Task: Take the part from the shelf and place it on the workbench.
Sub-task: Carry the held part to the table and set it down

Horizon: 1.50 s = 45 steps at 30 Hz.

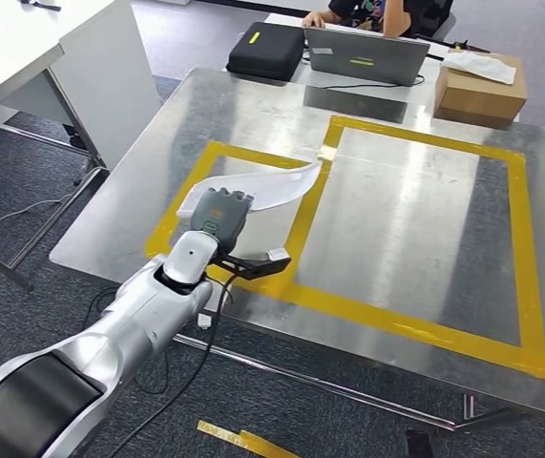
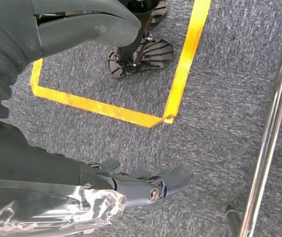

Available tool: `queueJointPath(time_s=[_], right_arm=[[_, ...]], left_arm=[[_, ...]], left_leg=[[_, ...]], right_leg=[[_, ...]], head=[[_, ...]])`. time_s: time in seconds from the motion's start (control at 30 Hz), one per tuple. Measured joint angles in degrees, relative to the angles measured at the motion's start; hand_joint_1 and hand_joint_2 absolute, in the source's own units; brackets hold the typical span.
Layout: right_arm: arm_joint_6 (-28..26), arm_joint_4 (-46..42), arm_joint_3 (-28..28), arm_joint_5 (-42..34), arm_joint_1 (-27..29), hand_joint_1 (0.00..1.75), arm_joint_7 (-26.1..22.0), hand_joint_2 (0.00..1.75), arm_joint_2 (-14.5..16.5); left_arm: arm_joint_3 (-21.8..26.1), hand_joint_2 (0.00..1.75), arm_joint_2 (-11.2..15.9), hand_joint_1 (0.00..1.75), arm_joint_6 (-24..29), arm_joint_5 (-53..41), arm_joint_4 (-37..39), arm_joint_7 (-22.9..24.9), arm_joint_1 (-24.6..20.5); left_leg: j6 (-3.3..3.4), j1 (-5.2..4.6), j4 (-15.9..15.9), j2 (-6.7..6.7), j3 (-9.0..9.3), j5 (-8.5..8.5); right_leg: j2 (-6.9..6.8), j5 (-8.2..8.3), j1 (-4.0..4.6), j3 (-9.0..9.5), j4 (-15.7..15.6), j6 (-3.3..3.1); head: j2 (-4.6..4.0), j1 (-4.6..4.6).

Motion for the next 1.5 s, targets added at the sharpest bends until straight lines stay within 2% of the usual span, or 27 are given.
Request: queueJointPath(time_s=[0.3, 0.43, 0.8, 0.93, 1.2, 1.27, 1.37, 1.5], right_arm=[[-0.3, 0.2, -0.5, 0.2, -0.5, 0.00, 0.2, 1.75, 0.6], [-0.6, 0.2, -0.8, 0.2, -0.8, 0.00, 0.2, 0.00, 0.8], [-0.8, 0.3, -1.0, 0.1, -1.1, 0.00, 0.2, 0.00, 1.0], [-0.7, 0.3, -1.2, 0.1, -1.1, 0.00, 0.2, 0.00, 1.0], [-0.7, 0.3, -1.5, -0.2, -1.1, 0.00, 0.0, 0.00, 1.0], [-0.7, 0.3, -1.7, -0.3, -1.1, 0.00, -0.1, 0.00, 1.0], [-0.7, 0.3, -2.2, -0.7, -1.0, 0.00, -0.1, 0.00, 1.0], [-0.7, 0.3, -2.9, -1.0, -0.8, 0.00, -0.3, 0.00, 1.0]], left_arm=[[-0.9, 1.75, 0.1, 1.75, -4.5, -0.9, 3.4, 1.4, -0.8], [-1.2, 1.75, 0.1, 0.00, -5.1, -1.2, 4.1, 1.7, -1.2], [0.5, 1.75, -0.8, 0.00, -0.4, 0.4, 4.5, -3.3, -1.6], [2.1, 0.00, -1.2, 0.00, 0.7, 2.5, 4.5, -5.4, -1.7], [6.3, 0.00, -2.0, 0.00, 4.7, 8.5, 3.7, -13.2, -1.3], [7.1, 0.00, -2.1, 0.00, 5.6, 10.5, 2.7, -16.7, -0.5], [7.8, 0.00, -2.2, 0.00, 6.7, 14.4, -1.1, -22.7, 2.5], [7.8, 0.00, -1.5, 0.00, 6.1, 20.3, -9.1, -26.5, 8.3]], left_leg=[[0.00, 0.07, 0.0, 0.00, -0.02, 0.02], [0.00, 0.07, 0.0, 0.00, -0.03, 0.02], [0.00, 0.06, 0.0, 0.00, -0.06, 0.02], [0.00, 0.06, 0.0, 0.00, -0.06, 0.02], [0.00, 0.07, 0.0, 0.00, -0.05, 0.03], [0.00, 0.07, 0.0, 0.00, -0.05, 0.03], [0.01, 0.06, 0.0, 0.00, -0.06, 0.02], [0.02, 0.06, 0.0, 0.01, -0.10, -0.01]], right_leg=[[0.00, 0.01, 0.07, -0.05, 0.1, -0.02], [0.00, 0.01, 0.07, -0.06, 0.1, -0.02], [-0.01, 0.01, 0.05, -0.06, 0.1, -0.02], [-0.01, 0.01, 0.06, -0.07, 0.1, -0.02], [0.00, 0.01, 0.06, -0.07, 0.1, -0.03], [-0.01, 0.01, 0.06, -0.07, 0.1, -0.03], [0.00, 0.01, 0.06, -0.06, 0.1, -0.03], [0.02, 0.00, 0.05, -0.09, 0.1, -0.03]], head=[[0.00, 0.01], [0.00, 0.01], [0.00, 0.01], [0.00, 0.01], [0.00, 0.01], [0.00, 0.01], [0.00, 0.01], [0.00, 0.01]])
